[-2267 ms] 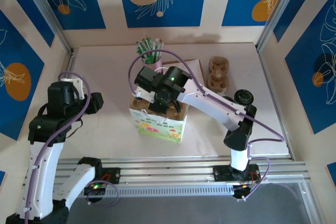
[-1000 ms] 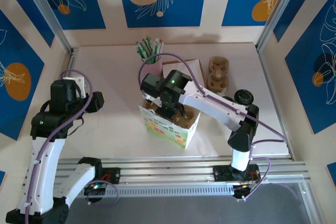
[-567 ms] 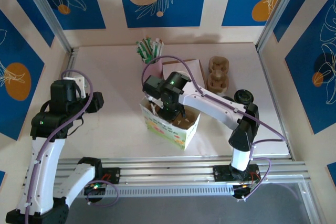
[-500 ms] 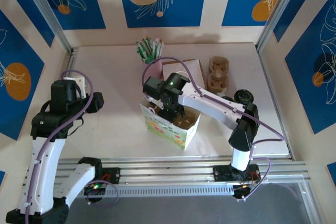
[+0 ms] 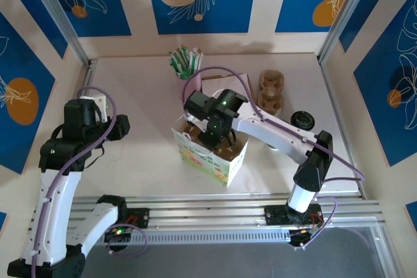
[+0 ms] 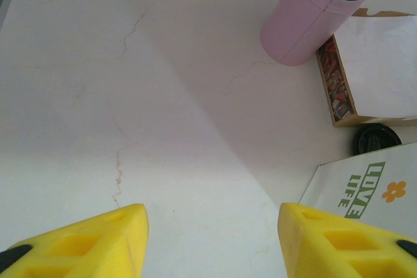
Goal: Pack the takeout coffee
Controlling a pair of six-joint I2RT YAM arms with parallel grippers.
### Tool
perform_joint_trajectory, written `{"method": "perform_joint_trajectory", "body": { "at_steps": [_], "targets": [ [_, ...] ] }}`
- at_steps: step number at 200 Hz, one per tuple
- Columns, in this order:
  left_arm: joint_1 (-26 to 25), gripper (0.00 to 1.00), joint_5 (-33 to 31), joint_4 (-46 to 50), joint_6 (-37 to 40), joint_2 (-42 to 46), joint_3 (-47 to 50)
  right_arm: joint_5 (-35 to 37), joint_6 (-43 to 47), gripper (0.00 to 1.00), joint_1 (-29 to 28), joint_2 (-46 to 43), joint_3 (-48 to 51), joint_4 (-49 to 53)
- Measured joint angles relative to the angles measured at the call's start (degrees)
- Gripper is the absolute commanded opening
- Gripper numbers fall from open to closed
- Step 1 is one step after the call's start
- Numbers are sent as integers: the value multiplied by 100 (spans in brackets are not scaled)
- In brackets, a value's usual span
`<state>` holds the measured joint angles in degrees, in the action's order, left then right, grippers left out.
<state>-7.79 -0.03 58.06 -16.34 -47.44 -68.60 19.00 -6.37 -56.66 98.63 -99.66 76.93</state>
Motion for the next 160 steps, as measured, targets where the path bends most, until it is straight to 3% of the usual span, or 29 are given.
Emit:
{"method": "perform_joint_trajectory", "body": {
  "at_steps": [160],
  "targets": [
    [0, 55, -4, 2, 2, -11, 0, -125, -356, 14, 13, 256, 1082, -588]
  ]
}}
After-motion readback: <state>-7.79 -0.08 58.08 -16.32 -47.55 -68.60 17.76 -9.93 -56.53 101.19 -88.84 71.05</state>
